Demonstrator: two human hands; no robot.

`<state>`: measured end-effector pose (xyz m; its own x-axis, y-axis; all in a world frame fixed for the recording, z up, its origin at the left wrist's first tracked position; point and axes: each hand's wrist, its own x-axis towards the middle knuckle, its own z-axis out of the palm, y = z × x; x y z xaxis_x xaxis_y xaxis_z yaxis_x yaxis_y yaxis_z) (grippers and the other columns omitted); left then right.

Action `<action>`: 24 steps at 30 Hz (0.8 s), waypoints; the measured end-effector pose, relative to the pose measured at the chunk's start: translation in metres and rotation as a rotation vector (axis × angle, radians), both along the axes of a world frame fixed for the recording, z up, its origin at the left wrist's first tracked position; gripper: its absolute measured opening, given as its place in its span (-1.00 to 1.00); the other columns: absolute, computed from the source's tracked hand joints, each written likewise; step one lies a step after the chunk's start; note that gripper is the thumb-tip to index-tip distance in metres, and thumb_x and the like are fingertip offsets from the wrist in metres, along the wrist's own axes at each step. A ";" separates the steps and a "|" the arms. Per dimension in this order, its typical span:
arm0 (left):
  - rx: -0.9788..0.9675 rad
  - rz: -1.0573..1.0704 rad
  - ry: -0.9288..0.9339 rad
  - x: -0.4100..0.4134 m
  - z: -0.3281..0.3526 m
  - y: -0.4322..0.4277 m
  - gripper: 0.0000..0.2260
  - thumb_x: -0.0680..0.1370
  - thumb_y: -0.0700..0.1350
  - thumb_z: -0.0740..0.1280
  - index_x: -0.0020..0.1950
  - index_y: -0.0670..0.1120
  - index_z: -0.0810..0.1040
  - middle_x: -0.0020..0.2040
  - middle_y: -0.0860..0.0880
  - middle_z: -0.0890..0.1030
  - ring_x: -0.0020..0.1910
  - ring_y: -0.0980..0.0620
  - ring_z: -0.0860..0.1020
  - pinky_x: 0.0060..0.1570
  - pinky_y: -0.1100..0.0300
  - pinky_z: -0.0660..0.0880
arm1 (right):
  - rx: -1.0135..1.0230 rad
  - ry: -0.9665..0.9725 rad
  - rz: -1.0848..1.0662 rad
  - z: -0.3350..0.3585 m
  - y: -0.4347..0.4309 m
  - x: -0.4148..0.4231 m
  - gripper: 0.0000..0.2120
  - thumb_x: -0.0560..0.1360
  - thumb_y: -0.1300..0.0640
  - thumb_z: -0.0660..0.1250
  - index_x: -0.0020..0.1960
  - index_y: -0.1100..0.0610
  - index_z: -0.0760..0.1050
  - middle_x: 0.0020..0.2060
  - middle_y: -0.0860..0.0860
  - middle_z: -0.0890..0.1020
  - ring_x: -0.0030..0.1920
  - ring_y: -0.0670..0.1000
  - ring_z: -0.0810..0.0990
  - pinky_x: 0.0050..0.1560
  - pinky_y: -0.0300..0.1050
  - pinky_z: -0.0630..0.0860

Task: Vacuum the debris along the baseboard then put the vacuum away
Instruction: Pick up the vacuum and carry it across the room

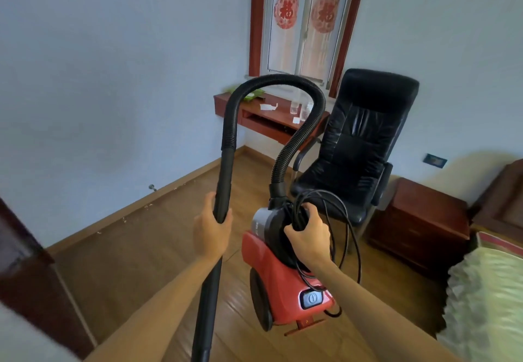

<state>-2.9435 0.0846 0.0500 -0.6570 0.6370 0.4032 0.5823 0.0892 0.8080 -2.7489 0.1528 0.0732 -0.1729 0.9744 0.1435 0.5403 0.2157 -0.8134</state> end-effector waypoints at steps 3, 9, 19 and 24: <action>-0.014 -0.026 -0.031 -0.017 -0.008 0.049 -0.63 0.54 -0.09 0.42 0.32 -0.08 0.44 -0.18 0.00 0.63 -0.37 0.18 0.55 -0.39 0.36 0.44 | -0.011 0.006 -0.011 -0.002 0.044 -0.013 -0.41 0.42 0.15 0.43 0.41 0.03 0.33 -0.01 -0.04 0.65 -0.18 -0.11 0.56 -0.14 -0.23 0.56; -0.043 -0.027 -0.057 -0.036 -0.012 0.128 -0.65 0.55 -0.09 0.40 0.31 -0.06 0.43 -0.19 0.01 0.63 -0.41 0.19 0.54 -0.48 0.43 0.41 | -0.014 -0.013 -0.036 0.000 0.128 -0.030 -0.41 0.43 0.13 0.42 0.41 0.02 0.31 0.04 0.00 0.66 0.03 0.03 0.65 0.00 -0.10 0.61; -0.063 0.037 -0.094 -0.059 -0.036 0.251 -0.65 0.56 -0.07 0.38 0.31 -0.03 0.41 -0.21 0.02 0.61 -0.42 0.15 0.55 -0.47 0.36 0.44 | -0.037 -0.036 0.036 -0.018 0.265 -0.063 -0.39 0.41 0.14 0.42 0.41 0.03 0.31 -0.12 -0.10 0.59 -0.02 0.03 0.65 0.01 0.02 0.63; -0.086 0.168 -0.117 -0.063 -0.053 0.304 -0.73 0.55 -0.11 0.40 0.21 -0.02 0.44 -0.25 0.04 0.59 -0.43 0.16 0.54 -0.51 0.41 0.40 | -0.086 -0.090 0.109 -0.044 0.338 -0.091 -0.39 0.37 0.02 0.37 0.36 -0.09 0.22 -0.10 -0.01 0.65 -0.10 0.08 0.65 -0.06 0.14 0.63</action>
